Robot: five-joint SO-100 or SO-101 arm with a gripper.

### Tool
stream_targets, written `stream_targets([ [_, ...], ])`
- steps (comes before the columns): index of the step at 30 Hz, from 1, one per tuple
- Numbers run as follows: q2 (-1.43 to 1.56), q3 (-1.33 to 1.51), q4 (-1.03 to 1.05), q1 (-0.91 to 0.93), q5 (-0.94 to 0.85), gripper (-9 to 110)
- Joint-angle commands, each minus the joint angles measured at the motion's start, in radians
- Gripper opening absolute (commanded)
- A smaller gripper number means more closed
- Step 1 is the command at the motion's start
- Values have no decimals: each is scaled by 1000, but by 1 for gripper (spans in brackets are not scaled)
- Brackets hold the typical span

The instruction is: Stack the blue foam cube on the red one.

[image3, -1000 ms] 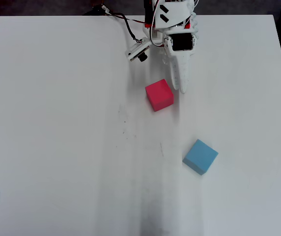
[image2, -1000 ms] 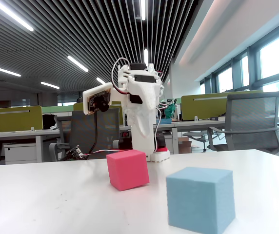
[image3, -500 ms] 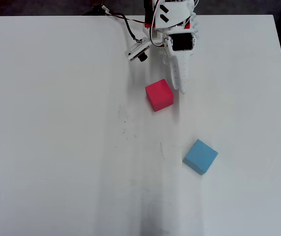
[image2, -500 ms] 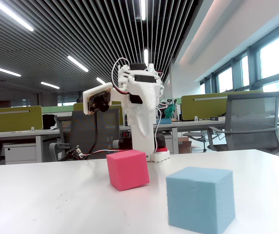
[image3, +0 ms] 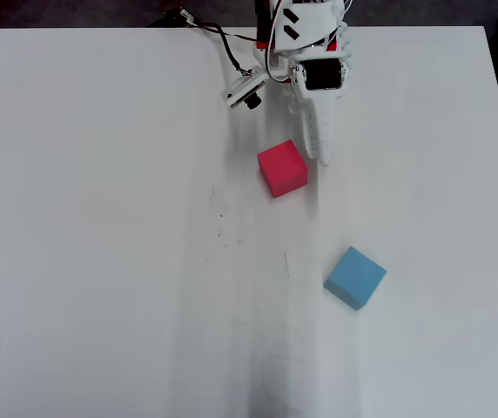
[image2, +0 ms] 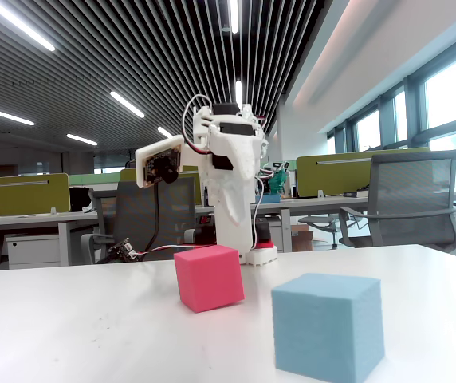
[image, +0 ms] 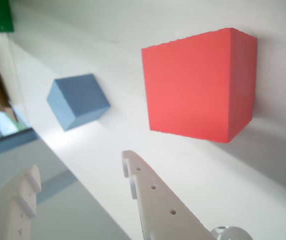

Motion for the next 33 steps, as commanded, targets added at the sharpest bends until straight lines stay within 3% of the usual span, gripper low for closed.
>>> stream_targets([
  [1, 5, -6, -14, -3, -5, 23],
  [6, -41, -12, -67, -14, 5, 26],
  [12, -390, -272, -87, 38, 44, 27],
  [19, -755, -678, 57, 58, 245, 32],
  [27, -996, -930, 97, -18, 514, 36],
  [33, -1129, -1060, 104, -81, 548, 38],
])
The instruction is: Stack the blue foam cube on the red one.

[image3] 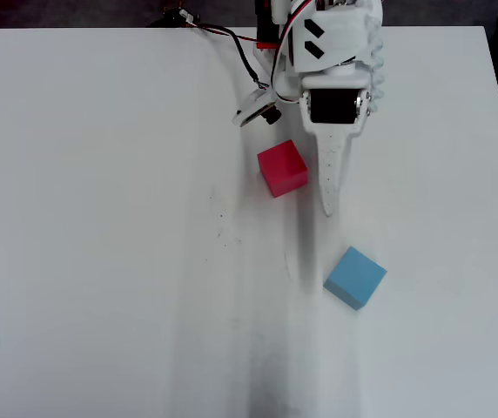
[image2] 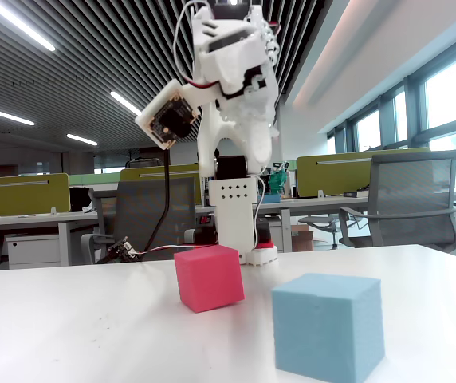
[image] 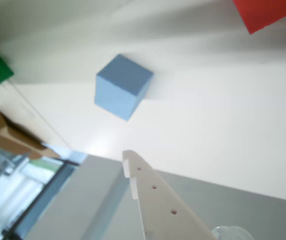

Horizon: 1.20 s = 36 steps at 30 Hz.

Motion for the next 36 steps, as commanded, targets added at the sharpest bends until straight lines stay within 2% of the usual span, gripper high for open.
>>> stream_targets([
  [1, -52, -133, 20, -18, 5, 38],
  [7, -230, -325, 97, -41, 3, 38],
  [15, -463, -459, 92, -77, 153, 41],
  [25, -676, -571, 44, -74, 342, 42],
  [36, -801, -607, 49, -155, 385, 40],
])
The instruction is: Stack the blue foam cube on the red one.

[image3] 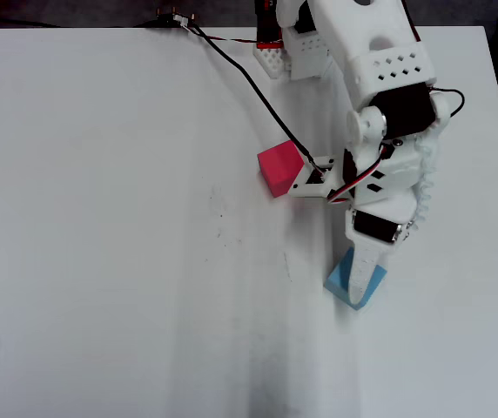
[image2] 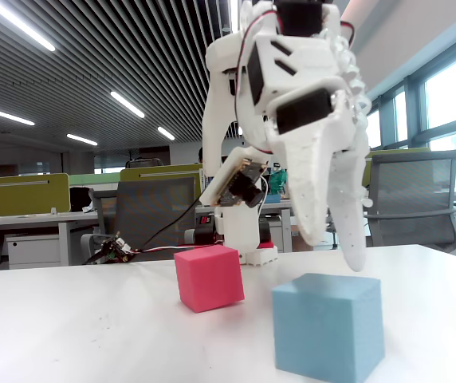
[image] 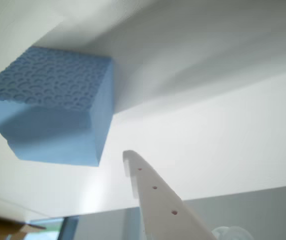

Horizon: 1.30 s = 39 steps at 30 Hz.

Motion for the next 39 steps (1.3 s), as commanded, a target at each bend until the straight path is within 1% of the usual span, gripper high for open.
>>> stream_targets([
  [1, -12, -72, 2, -17, 8, 40],
  [12, -77, -92, -37, 37, 21, 39],
  [18, -81, -87, -49, 55, 21, 36],
  [25, -81, -61, -51, 77, 23, 31],
  [31, -83, -29, -61, 91, 23, 24],
  [39, -87, 6, -83, 98, 23, 22],
])
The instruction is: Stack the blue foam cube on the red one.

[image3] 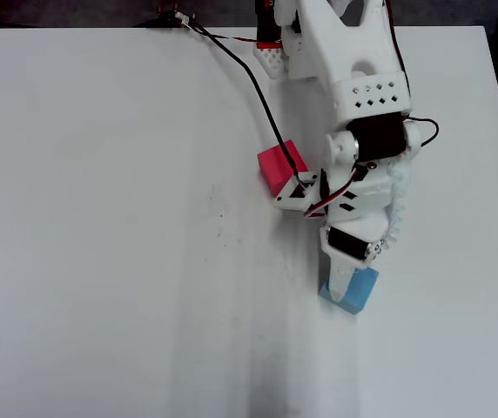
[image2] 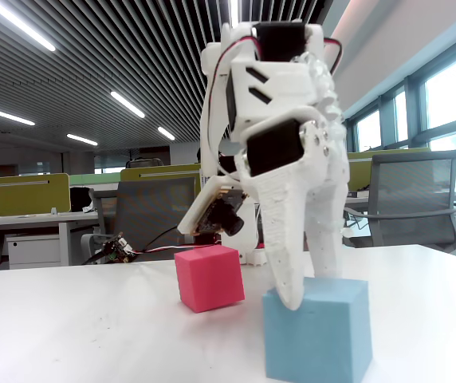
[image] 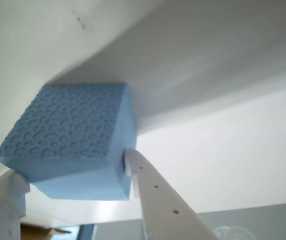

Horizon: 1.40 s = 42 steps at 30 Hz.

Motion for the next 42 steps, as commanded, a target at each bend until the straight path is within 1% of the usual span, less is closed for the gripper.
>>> stream_targets([
  [1, 8, 0, -9, 5, 6, 22],
  [6, 38, -26, 28, 12, 3, 22],
  [22, 239, -115, 256, -18, -5, 21],
  [30, 425, -89, 400, -31, -6, 21],
  [36, 627, 12, 537, -8, -26, 21],
  [42, 864, 278, 563, 63, -95, 20],
])
